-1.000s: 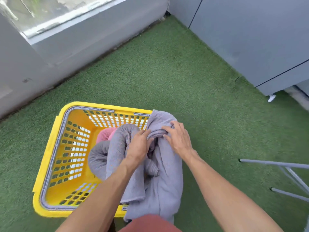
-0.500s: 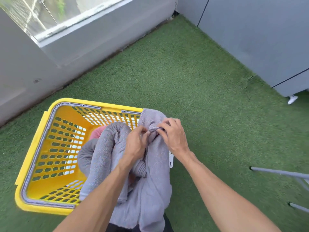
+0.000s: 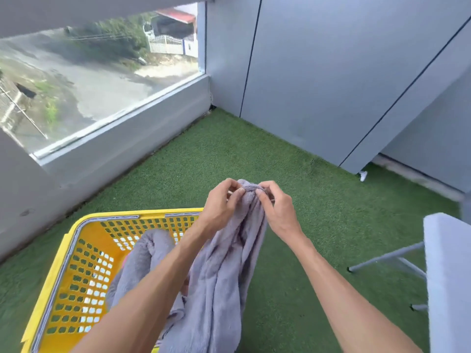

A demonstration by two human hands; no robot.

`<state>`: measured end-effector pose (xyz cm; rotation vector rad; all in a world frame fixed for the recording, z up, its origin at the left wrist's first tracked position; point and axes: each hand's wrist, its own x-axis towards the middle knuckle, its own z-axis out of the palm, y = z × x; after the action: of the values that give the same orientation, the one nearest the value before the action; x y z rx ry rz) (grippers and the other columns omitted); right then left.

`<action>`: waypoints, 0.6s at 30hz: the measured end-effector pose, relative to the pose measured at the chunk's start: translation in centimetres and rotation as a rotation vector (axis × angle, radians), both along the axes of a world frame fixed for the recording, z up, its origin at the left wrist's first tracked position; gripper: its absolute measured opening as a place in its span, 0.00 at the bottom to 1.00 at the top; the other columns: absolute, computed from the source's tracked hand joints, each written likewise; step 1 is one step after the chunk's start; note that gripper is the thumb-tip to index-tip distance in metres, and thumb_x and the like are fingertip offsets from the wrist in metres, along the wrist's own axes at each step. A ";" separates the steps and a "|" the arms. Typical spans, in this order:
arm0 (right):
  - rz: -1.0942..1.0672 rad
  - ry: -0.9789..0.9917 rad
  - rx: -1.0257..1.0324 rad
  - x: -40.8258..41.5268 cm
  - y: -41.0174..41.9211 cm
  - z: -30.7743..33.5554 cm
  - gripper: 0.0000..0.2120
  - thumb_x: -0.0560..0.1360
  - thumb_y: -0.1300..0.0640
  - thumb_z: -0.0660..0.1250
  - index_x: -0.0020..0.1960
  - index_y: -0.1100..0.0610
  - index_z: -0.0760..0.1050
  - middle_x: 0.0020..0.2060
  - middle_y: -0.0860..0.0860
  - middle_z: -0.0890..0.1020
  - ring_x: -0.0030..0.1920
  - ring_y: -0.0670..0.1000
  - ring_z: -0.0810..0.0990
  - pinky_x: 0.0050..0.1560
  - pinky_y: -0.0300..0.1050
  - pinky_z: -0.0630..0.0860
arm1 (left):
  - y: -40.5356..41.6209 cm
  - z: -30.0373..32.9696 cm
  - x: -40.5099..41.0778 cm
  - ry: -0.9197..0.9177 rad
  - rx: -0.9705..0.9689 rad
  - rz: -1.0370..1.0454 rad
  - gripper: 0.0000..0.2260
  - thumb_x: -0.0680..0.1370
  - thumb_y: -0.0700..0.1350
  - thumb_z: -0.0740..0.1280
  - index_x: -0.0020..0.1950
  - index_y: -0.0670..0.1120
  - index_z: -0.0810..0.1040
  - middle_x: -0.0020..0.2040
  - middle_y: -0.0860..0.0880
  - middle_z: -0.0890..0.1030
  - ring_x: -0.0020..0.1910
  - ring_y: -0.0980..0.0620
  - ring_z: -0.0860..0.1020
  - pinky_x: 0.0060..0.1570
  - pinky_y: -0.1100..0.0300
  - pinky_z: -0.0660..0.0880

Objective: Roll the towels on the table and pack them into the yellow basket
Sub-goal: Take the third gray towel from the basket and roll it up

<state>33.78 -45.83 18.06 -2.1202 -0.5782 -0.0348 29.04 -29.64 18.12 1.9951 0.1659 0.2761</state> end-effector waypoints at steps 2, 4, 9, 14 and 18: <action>-0.026 -0.033 0.024 -1.5 -1.6 2.1 0.05 0.80 0.51 0.62 0.50 0.52 0.74 0.33 0.49 0.77 0.34 0.46 0.74 0.38 0.43 0.71 | -1.2 1.8 -0.7 -0.019 -0.028 -0.056 0.02 0.79 0.44 0.66 0.46 0.47 0.76 0.40 0.53 0.77 0.31 0.62 0.72 0.35 0.72 0.67; -0.051 -0.075 0.025 -3.2 -3.4 4.3 0.05 0.80 0.52 0.62 0.49 0.53 0.74 0.33 0.49 0.76 0.32 0.44 0.71 0.35 0.40 0.69 | -2.4 3.4 -1.7 -0.039 -0.038 -0.117 0.03 0.77 0.45 0.68 0.48 0.47 0.76 0.40 0.53 0.77 0.30 0.62 0.71 0.35 0.71 0.68; -0.174 -0.163 0.025 -6.0 -7.6 8.9 0.05 0.80 0.54 0.62 0.49 0.54 0.74 0.32 0.52 0.76 0.31 0.45 0.70 0.34 0.40 0.68 | -6.0 4.3 -4.1 0.019 0.024 -0.245 0.15 0.73 0.45 0.73 0.56 0.45 0.74 0.45 0.52 0.76 0.38 0.55 0.74 0.38 0.68 0.70; -0.302 -0.251 0.031 -6.9 -11.6 13.1 0.06 0.80 0.53 0.61 0.49 0.53 0.74 0.33 0.54 0.77 0.31 0.48 0.71 0.34 0.43 0.68 | -8.7 3.4 -5.1 0.052 0.101 -0.283 0.08 0.75 0.44 0.70 0.53 0.43 0.78 0.47 0.49 0.81 0.42 0.54 0.78 0.43 0.65 0.73; -0.381 -0.315 0.022 -6.4 -14.6 15.9 0.07 0.80 0.54 0.61 0.48 0.55 0.75 0.31 0.49 0.75 0.30 0.44 0.69 0.34 0.40 0.68 | -11.0 3.8 -5.6 0.055 0.112 -0.415 0.10 0.75 0.46 0.70 0.41 0.40 0.76 0.34 0.50 0.76 0.32 0.59 0.71 0.38 0.60 0.71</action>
<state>27.40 -60.40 33.95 -2.1899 -0.3418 -0.5934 23.44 -40.67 21.90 2.0938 -0.2331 -0.0374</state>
